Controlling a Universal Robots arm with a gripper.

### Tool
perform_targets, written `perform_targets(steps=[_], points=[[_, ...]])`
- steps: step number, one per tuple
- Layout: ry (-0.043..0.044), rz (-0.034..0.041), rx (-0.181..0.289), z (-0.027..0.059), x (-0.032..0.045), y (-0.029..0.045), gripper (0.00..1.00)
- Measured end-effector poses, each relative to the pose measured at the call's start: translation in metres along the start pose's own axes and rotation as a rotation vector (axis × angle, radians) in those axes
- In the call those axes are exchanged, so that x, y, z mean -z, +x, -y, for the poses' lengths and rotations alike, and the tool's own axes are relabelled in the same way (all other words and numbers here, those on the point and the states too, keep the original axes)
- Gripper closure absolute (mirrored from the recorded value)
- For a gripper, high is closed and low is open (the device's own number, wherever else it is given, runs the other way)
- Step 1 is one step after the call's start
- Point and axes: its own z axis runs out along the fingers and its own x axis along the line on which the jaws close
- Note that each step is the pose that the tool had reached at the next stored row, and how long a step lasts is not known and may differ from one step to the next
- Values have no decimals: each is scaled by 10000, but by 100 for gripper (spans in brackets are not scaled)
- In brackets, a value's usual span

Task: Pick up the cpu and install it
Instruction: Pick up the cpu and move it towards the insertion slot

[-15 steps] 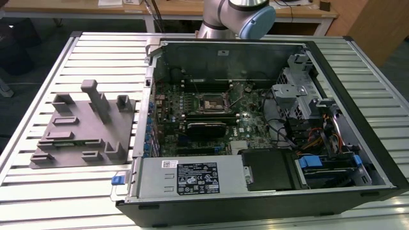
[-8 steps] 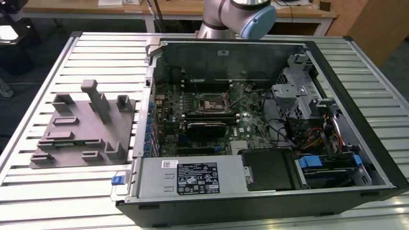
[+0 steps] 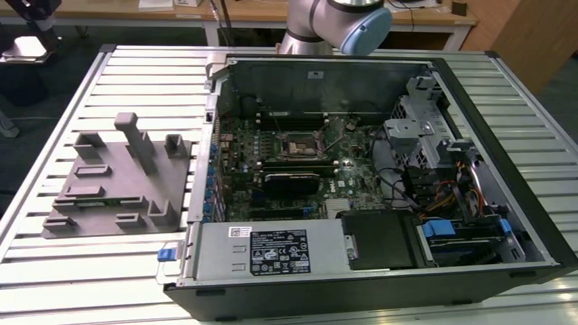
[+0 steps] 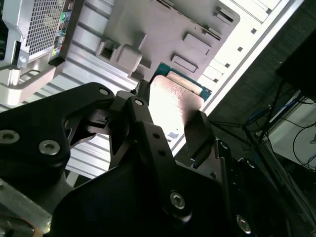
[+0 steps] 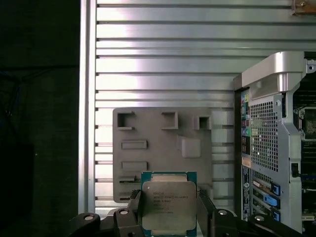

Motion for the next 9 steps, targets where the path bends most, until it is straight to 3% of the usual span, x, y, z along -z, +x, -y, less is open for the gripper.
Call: perform_targets(steps=[9], points=[[1,0,0,-4,-3,-187,47]])
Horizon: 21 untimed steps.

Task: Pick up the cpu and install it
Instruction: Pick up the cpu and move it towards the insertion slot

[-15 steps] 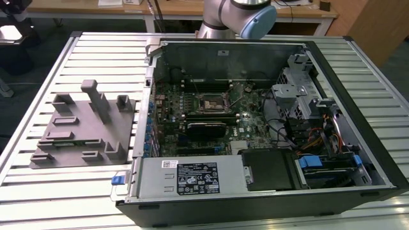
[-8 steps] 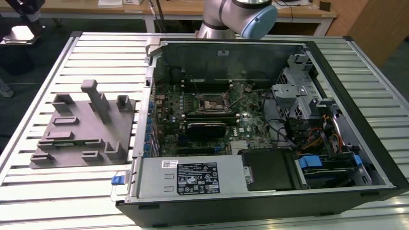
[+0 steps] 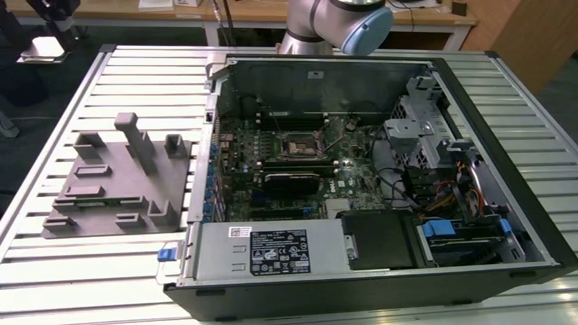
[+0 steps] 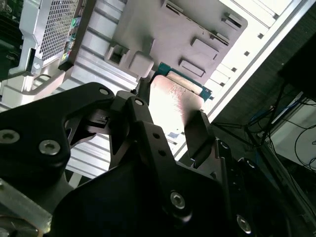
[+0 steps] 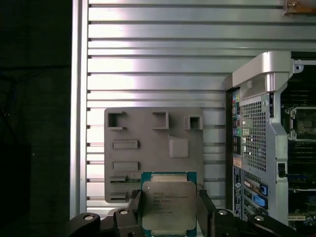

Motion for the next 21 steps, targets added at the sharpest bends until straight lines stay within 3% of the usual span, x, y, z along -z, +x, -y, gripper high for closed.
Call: perform_targets(steps=[21], points=[[0,0,1,-7,-5,-369,47]])
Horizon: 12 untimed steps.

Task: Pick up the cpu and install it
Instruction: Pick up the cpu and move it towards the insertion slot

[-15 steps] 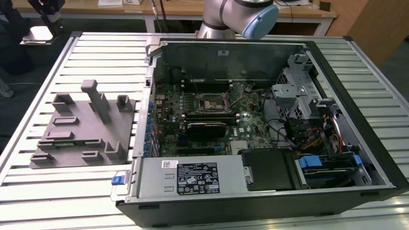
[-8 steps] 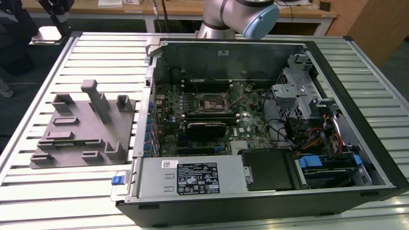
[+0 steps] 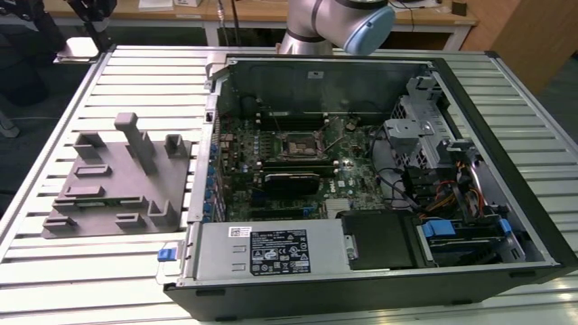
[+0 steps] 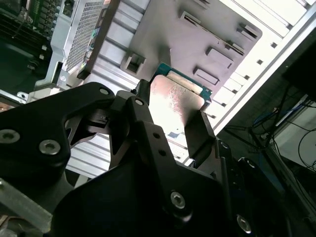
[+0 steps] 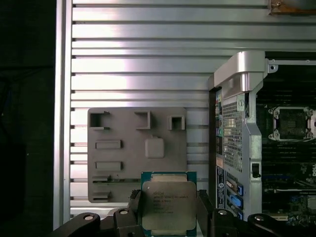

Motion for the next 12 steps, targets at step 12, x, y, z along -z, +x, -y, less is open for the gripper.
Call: perform_targets(steps=[12], points=[[0,0,-1,-4,-2,-165,47]])
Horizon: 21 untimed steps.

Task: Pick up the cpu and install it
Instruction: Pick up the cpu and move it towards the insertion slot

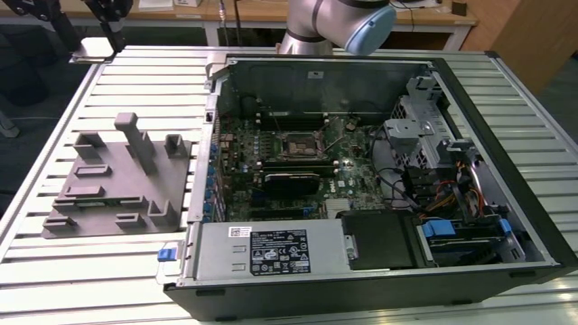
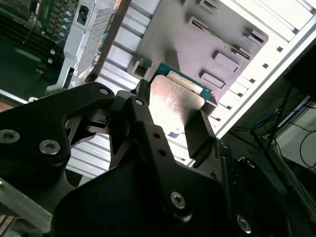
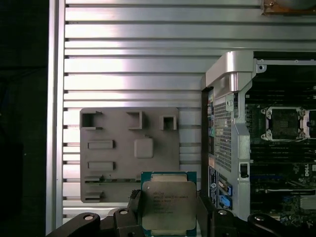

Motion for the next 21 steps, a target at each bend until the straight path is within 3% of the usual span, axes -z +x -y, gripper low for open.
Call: perform_targets(steps=[8,10,21], points=[[1,-1,1,-3,-1,-101,47],[-1,0,0,-5,-3,-201,47],[0,0,0,-8,-4,-344,47]])
